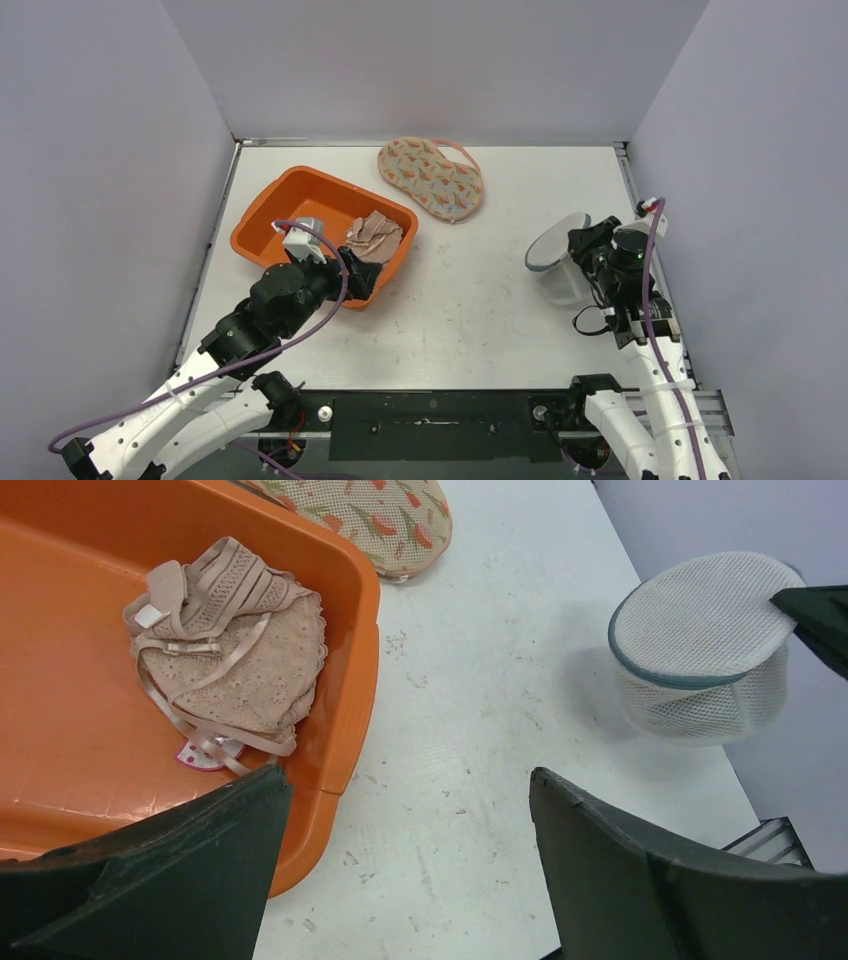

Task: Unzip the laundry bag and remove the bra
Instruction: Pick up the laundry bag at the center of the board.

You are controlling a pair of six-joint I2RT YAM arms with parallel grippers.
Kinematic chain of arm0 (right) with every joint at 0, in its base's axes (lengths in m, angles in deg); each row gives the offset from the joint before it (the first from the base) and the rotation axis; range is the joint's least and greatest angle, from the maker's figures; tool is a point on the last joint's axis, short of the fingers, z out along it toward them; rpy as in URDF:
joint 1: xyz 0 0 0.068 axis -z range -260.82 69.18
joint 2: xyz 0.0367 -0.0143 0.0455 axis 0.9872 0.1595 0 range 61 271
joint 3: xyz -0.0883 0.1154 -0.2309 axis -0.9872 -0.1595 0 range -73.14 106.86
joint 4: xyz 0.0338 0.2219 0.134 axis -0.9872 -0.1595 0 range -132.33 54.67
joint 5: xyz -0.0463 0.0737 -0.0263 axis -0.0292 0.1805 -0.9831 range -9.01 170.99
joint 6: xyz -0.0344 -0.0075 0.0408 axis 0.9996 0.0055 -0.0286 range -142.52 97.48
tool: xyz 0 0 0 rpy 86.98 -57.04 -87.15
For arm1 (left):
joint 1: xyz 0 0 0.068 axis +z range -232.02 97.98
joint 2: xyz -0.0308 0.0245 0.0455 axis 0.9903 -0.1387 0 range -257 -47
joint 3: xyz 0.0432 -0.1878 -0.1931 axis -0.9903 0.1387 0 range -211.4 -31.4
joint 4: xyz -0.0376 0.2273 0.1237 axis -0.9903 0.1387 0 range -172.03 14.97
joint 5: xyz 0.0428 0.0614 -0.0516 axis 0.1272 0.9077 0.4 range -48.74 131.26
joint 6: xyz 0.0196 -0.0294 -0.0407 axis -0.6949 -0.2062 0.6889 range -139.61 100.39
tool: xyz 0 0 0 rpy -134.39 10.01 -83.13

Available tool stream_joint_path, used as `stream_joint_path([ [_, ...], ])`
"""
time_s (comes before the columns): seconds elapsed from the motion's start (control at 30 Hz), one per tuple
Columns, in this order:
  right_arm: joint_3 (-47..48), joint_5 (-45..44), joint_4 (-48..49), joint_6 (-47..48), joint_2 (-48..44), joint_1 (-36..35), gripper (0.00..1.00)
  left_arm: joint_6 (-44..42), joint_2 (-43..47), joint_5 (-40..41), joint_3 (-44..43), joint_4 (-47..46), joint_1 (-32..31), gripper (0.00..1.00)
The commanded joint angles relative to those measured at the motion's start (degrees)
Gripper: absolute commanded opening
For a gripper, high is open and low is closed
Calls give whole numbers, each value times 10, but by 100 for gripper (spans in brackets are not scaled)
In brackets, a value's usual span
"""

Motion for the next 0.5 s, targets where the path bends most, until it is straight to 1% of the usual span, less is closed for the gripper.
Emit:
stream_joint_path([
  [0.0, 72, 166, 3, 55, 46, -19, 5, 3, 0, 17, -28, -14, 1, 88],
  [0.13, 100, 245, 3, 72, 76, -65, 5, 2, 0, 10, -40, -13, 1, 89],
  [0.23, 95, 282, 40, 68, 92, -129, 5, 3, 4, 8, -41, -16, 2, 89],
  [0.37, 82, 251, 118, 60, 129, -279, 5, 3, 11, 10, -39, -21, 2, 90],
  [0.43, 72, 221, 141, 62, 144, -327, 5, 3, 11, 10, -36, -22, 2, 90],
  [0.47, 61, 205, 155, 62, 152, -338, 5, 3, 11, 8, -34, -23, 2, 90],
])
